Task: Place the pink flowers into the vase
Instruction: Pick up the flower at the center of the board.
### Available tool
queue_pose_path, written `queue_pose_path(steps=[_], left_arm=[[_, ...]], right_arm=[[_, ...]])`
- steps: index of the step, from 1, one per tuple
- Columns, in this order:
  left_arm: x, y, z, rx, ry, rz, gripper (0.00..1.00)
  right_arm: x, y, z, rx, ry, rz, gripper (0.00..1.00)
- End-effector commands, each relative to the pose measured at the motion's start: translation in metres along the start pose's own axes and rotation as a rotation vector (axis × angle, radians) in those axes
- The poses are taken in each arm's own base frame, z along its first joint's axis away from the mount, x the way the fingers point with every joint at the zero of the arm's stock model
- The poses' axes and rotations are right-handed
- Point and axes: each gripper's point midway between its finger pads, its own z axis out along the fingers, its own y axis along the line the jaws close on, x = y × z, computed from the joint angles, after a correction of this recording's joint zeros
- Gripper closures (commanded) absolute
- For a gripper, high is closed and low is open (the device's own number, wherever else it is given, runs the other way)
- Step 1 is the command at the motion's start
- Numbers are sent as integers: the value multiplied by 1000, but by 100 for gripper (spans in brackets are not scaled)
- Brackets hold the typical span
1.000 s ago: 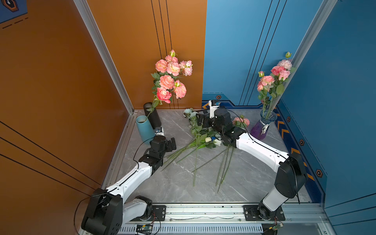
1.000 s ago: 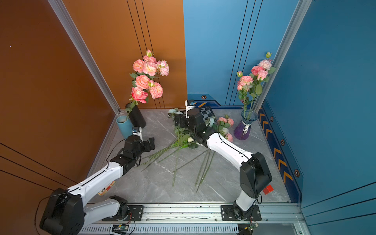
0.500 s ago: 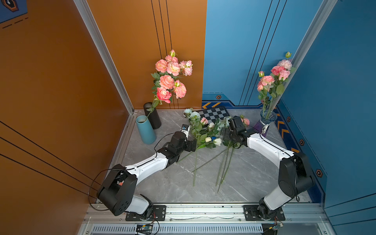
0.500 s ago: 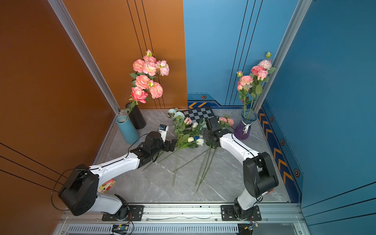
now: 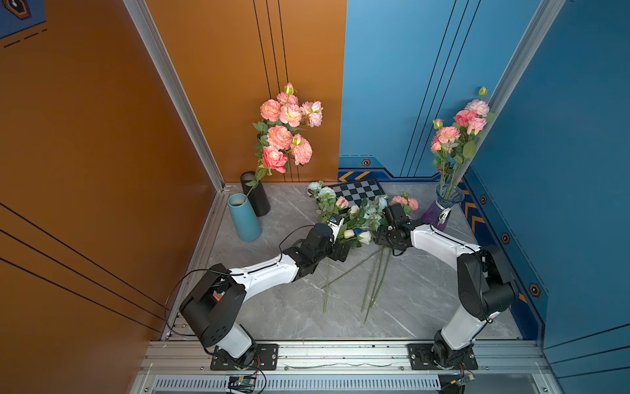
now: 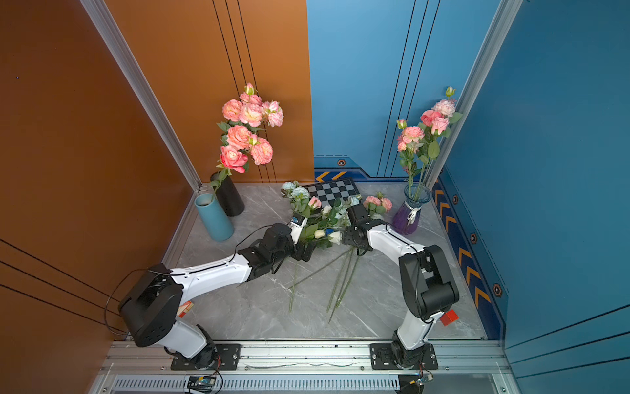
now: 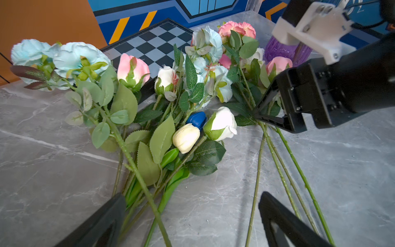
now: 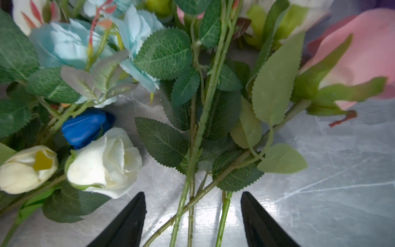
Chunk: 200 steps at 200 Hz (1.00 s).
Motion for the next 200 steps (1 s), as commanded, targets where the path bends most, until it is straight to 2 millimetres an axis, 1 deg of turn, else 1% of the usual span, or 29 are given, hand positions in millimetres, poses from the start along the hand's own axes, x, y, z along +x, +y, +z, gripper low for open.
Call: queue_pose_path(steps=[1, 40, 48, 70, 88, 105, 123, 137, 162, 200], left_arm=[[-13, -14, 2, 34, -25, 38, 1], [-9, -20, 6, 40, -14, 50, 1], [-8, -21, 6, 40, -13, 50, 1], [-5, -20, 6, 37, -7, 53, 1], [-5, -18, 5, 29, -8, 57, 1], [-4, -18, 6, 27, -6, 62, 1], [-5, -17, 7, 26, -7, 62, 2], [-6, -19, 8, 31, -8, 60, 1], [-7, -20, 8, 33, -10, 60, 2], [-6, -16, 2, 17, -15, 64, 1]], right_arm=[[-8, 3, 6, -18, 4, 23, 33], [-10, 8, 23, -25, 29, 28, 44], [-11, 9, 25, -26, 29, 29, 47], [-13, 10, 24, -28, 23, 30, 50], [-15, 9, 19, -29, 13, 30, 51], [-15, 8, 11, -29, -2, 32, 51], [-18, 4, -3, -24, -35, 34, 50], [-22, 3, -8, -19, -48, 33, 50], [-26, 5, -4, -14, -42, 29, 48], [-31, 9, 17, -1, -16, 36, 49]])
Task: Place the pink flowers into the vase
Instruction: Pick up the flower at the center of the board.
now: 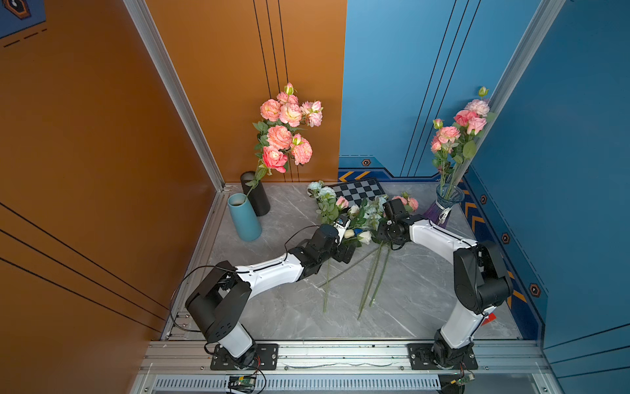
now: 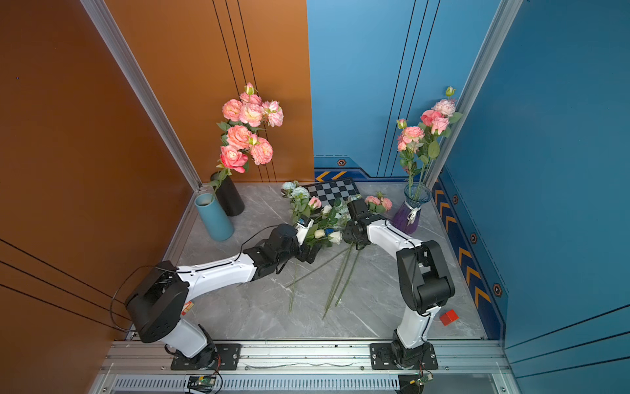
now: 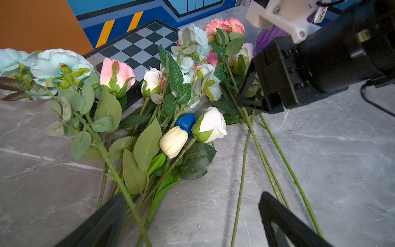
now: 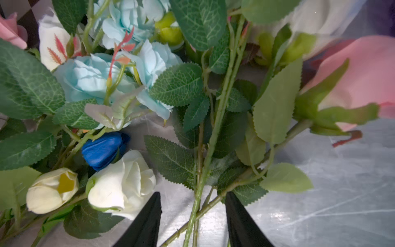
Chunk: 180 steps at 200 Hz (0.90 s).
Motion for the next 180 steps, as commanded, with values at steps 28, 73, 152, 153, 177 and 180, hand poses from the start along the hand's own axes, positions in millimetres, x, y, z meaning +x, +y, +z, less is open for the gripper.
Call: queue_pose_path(steps=[28, 73, 152, 153, 177, 180], left_arm=[[-4, 2, -7, -14, -20, 20, 1], [-4, 1, -4, -8, -16, 16, 1], [-3, -2, -5, 6, -15, 9, 1], [-2, -3, -5, 7, -14, 9, 1], [-1, -2, -8, 5, -18, 3, 1], [0, -2, -8, 5, -15, 4, 1]], right_arm=[[-6, -6, 25, 48, 28, 21, 55], [-8, -12, 29, 57, 34, 40, 69], [-18, -3, 20, 19, 1, 67, 98], [-18, -3, 20, 19, 1, 67, 98], [-25, 6, 8, -10, -23, 76, 99], [-26, 7, 5, -15, -29, 77, 99]])
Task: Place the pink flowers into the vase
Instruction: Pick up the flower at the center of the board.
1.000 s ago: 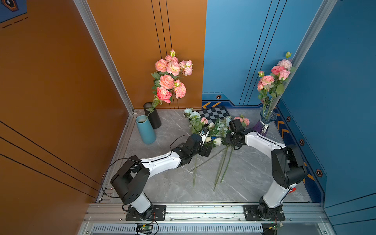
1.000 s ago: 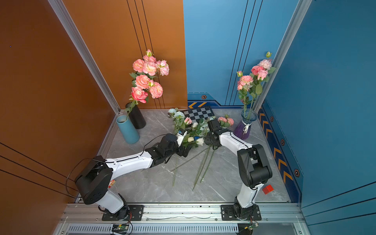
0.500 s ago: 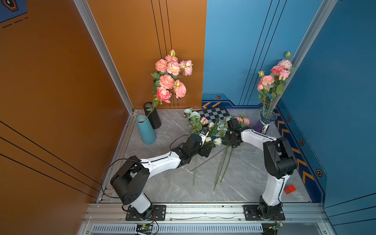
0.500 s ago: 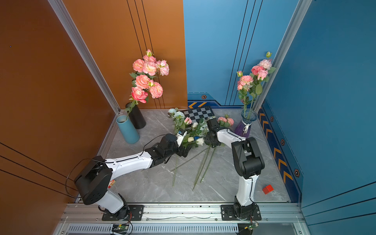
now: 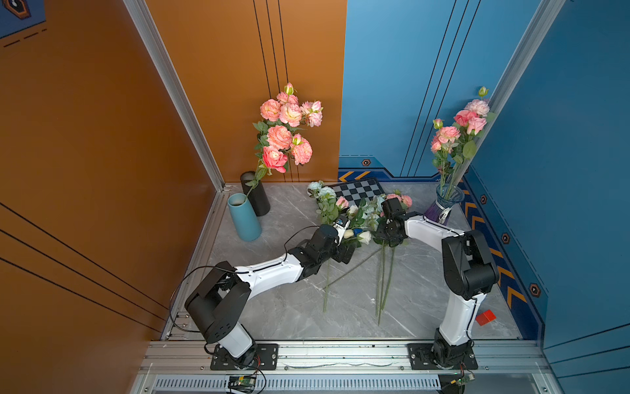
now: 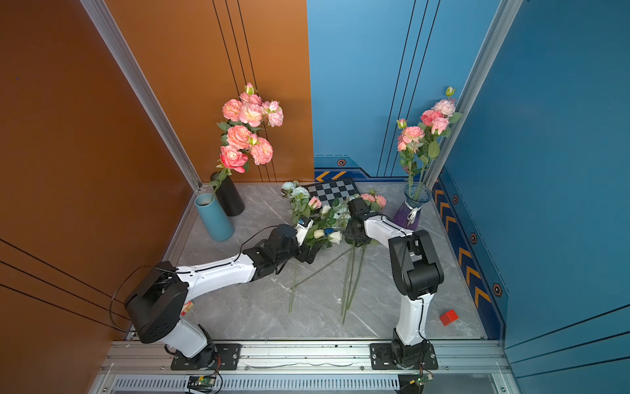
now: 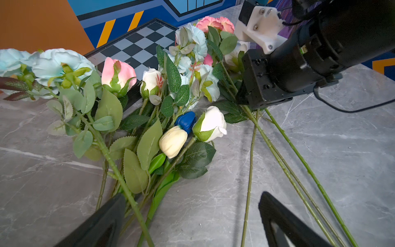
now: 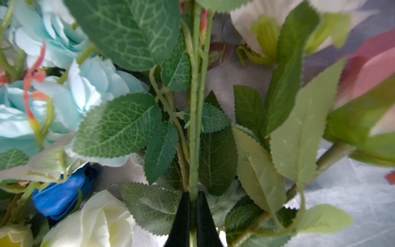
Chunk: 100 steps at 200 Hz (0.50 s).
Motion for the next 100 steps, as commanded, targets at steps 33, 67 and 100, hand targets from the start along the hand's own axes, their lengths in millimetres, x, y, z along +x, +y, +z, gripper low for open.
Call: queue_pose_path(steps=[33, 67, 100], left_arm=[[-3, -3, -9, 11, -25, -3, 1], [-7, -6, -10, 24, -43, -19, 2], [-14, -9, -15, 48, -70, -30, 1]], right_arm=[[-39, 26, -63, -106, -139, 29, 99], [-53, 36, -93, -142, -184, 15, 99], [-65, 48, -111, -177, -222, 3, 97]])
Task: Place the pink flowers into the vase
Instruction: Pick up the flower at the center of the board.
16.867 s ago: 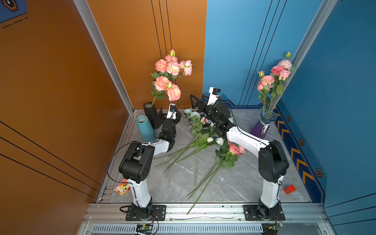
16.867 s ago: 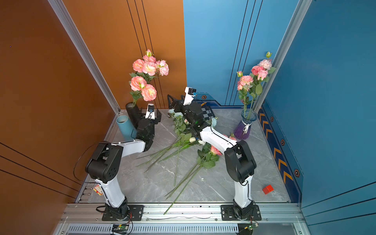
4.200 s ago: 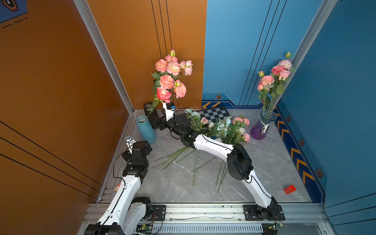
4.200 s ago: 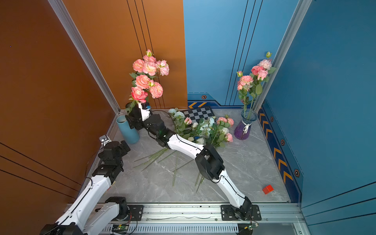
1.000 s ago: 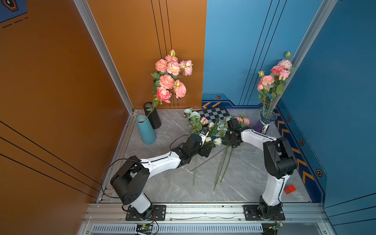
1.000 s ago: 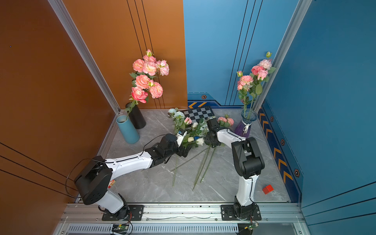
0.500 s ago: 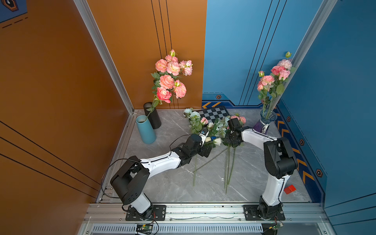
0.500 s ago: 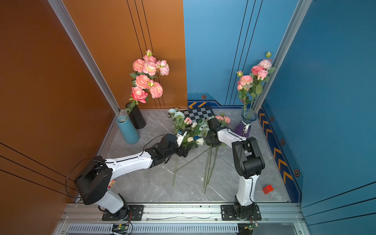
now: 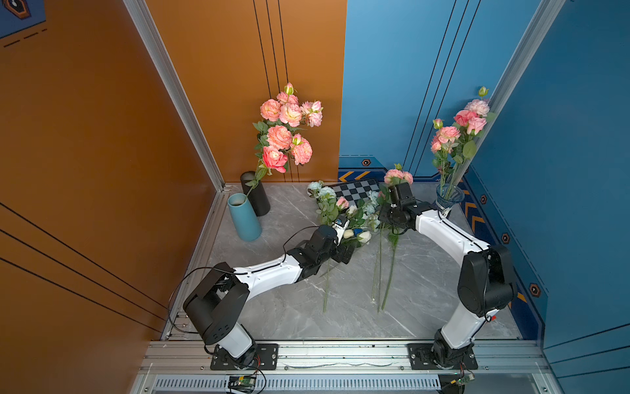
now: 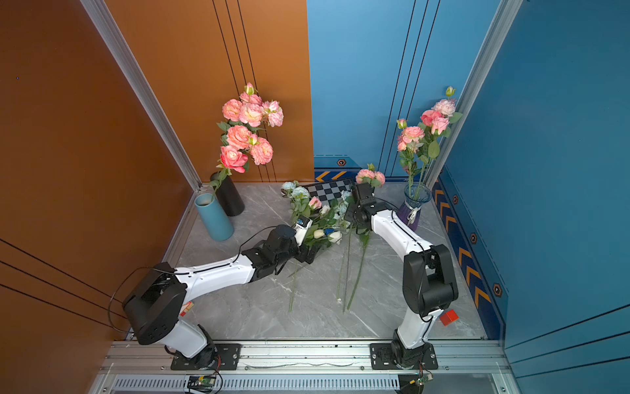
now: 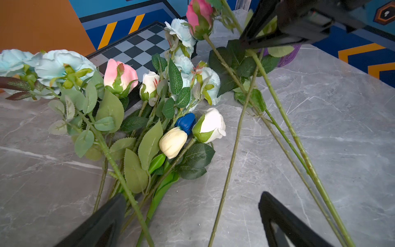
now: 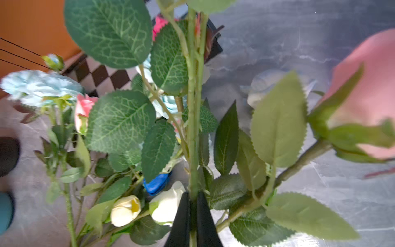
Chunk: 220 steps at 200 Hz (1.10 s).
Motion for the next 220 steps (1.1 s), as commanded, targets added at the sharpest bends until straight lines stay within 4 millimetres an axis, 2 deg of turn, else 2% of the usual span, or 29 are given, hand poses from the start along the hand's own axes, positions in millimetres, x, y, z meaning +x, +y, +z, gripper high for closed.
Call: queue_pose_path(steps=[1, 21, 60, 86, 116, 140, 180, 204, 220], left_arm=[[-10, -9, -10, 43, -46, -16, 1], [-12, -15, -11, 77, -52, -26, 1], [-19, -32, -12, 155, -91, -72, 1], [-25, -40, -16, 197, -117, -71, 1], [-28, -38, -24, 200, -140, -55, 1], [-28, -17, -36, 145, -161, -79, 1], [-22, 36, -68, 54, -206, -199, 1], [-18, 74, -94, -23, -252, -304, 1], [-12, 100, -114, -97, -272, -369, 2]], right_arm=[[-10, 12, -14, -28, -19, -16, 97], [-17, 21, -16, -61, -21, -9, 97], [-28, 51, -26, -149, -51, -8, 97], [-43, 80, -50, -264, -141, -14, 97], [-63, 117, -93, -379, -313, -61, 97], [-74, 147, -124, -478, -431, -95, 97], [-81, 190, -162, -629, -652, -94, 100], [-84, 211, -176, -703, -783, -42, 100], [-85, 226, -179, -742, -859, -2, 100]])
